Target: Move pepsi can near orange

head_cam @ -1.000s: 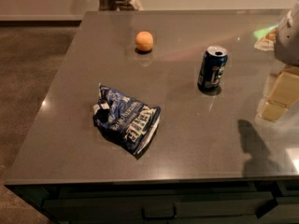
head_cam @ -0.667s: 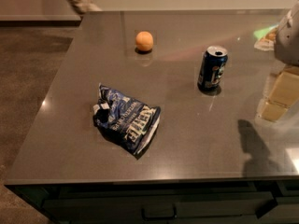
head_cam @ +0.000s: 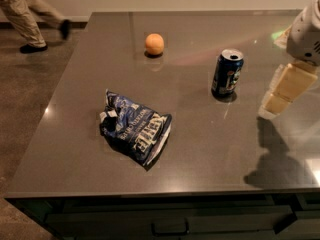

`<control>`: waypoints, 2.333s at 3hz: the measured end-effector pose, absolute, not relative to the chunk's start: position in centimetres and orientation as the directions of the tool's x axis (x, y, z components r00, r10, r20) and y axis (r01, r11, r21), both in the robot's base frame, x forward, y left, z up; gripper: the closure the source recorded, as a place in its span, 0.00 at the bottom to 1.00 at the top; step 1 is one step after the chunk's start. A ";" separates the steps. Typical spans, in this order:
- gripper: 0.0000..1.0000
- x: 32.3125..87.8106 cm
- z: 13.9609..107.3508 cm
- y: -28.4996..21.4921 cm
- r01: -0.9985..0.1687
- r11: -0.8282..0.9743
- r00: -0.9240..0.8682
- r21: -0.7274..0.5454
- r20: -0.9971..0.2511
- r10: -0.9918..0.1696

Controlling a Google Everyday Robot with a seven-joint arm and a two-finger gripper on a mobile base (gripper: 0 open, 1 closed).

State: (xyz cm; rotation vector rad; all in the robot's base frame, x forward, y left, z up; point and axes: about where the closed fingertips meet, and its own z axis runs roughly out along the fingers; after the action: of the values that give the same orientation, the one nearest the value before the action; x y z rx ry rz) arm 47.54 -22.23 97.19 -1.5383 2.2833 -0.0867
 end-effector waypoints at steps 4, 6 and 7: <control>0.00 57.6 94.4 -21.2 -0.703 0.676 -0.486 -0.222 -0.544 -0.684; 0.00 60.4 92.9 -19.4 -0.698 0.694 -0.495 -0.178 -0.579 -0.647; 0.17 61.3 92.2 -18.9 -0.705 0.692 -0.500 -0.159 -0.580 -0.643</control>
Offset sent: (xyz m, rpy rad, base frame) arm 0.0976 0.0047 -0.0206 0.2733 -0.1526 -0.2866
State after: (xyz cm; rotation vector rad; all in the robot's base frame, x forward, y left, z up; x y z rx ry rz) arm 61.32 -18.90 92.18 -1.0271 2.2799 0.1303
